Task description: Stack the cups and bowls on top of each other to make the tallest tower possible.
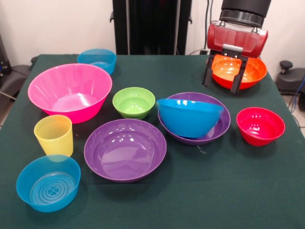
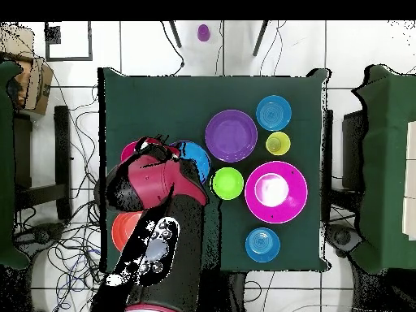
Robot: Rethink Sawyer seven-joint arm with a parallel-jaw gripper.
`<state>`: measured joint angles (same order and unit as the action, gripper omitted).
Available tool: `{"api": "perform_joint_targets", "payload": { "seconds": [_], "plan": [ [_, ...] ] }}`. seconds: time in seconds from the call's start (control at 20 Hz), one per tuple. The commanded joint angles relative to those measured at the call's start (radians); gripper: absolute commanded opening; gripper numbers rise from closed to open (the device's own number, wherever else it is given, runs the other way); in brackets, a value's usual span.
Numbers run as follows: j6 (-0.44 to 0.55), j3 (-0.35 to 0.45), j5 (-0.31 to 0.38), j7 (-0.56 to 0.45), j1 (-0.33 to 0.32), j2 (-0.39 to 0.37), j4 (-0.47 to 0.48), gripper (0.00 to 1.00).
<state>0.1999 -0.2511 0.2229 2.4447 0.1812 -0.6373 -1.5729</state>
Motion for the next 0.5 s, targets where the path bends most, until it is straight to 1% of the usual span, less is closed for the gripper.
{"api": "perform_joint_targets", "payload": {
  "seconds": [0.05,0.5],
  "plan": [
    [-0.010,0.065,0.032,0.021,-0.015,0.046,0.011,1.00],
    [-0.008,0.085,0.035,0.008,-0.033,0.039,0.006,1.00]
  ]
}}
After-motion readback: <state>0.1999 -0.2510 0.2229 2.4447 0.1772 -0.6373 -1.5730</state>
